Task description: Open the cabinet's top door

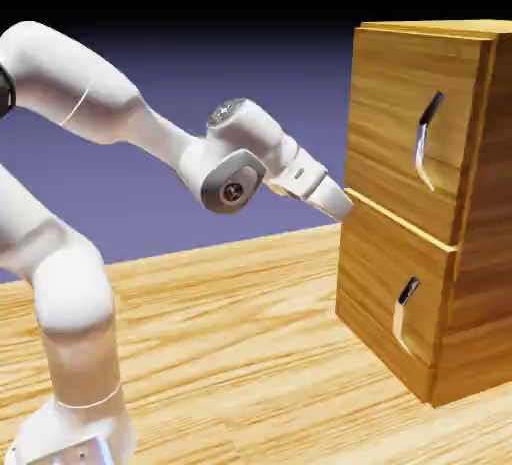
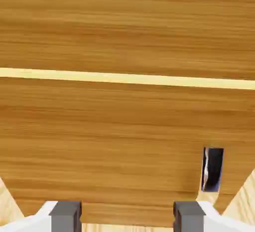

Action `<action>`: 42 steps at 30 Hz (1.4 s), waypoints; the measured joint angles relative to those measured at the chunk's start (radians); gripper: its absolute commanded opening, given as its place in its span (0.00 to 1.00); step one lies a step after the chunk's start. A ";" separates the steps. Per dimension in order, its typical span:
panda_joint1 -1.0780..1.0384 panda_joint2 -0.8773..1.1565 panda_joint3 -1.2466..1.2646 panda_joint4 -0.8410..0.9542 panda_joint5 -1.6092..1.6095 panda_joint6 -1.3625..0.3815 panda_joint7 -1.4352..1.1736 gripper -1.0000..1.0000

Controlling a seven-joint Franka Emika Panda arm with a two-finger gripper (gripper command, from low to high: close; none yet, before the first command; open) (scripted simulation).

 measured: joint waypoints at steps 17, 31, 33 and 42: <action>0.249 -0.091 -0.275 0.130 -0.739 -0.034 0.553 0.50; 0.454 -0.166 -0.501 0.236 -1.348 -0.063 1.009 0.50; 0.483 -0.177 -0.533 0.252 -1.435 -0.067 1.074 0.50; 0.615 -0.225 -0.678 0.320 -1.827 -0.085 1.366 0.50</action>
